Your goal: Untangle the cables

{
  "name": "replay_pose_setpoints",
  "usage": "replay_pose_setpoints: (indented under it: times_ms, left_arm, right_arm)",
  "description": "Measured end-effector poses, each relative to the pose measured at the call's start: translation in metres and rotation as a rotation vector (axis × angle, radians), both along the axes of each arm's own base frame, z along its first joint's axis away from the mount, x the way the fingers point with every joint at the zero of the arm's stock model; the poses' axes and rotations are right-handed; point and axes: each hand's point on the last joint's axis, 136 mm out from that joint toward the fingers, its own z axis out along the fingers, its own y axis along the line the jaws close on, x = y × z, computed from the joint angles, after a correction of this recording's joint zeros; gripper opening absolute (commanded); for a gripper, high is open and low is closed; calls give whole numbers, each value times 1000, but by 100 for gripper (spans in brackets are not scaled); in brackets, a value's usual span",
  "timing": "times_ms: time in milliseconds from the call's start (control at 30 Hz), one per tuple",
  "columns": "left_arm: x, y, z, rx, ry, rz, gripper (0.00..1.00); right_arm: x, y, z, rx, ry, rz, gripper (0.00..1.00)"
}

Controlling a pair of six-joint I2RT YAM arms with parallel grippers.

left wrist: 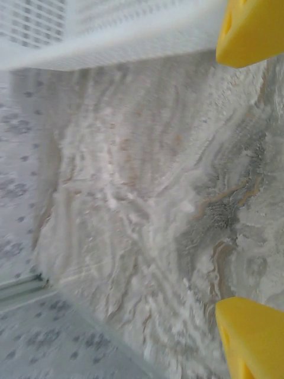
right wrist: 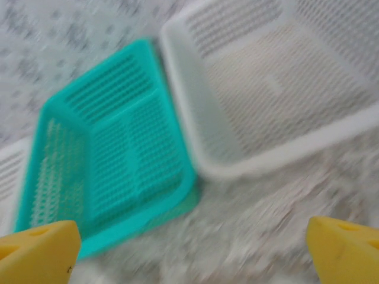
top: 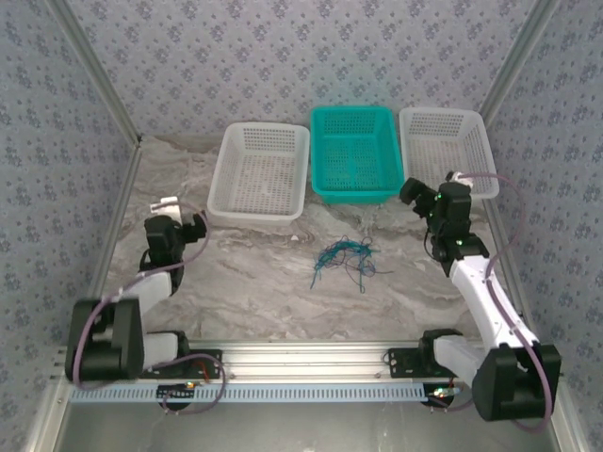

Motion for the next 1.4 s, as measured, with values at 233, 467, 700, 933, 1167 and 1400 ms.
replay_pose_setpoints:
  times_ms: [233,467,700,933,1167,1400]
  left_arm:
    - [-43,-34,98,-214,-139,-8,96]
    - [-75,-143,68,-450,98,-255,91]
    - [-114,-277,-9,-413,494,-549,73]
    - [-116,-328,-54,-405,677,-627,46]
    - [-94,-359,-61,-369,728,-635,37]
    - [-100,-359,-97,-379,826,-582,44]
  right_arm:
    - [-59,90,-52,82,286,233,100]
    - [-84,137,-103,36,490,353,100]
    - [-83,119,-151,-153,646,271,84]
    - [-76,126,-164,-167,652,314,24]
    - [-78,132,-166,-151,634,356,6]
    - [-78,133,-165,-147,631,362,7]
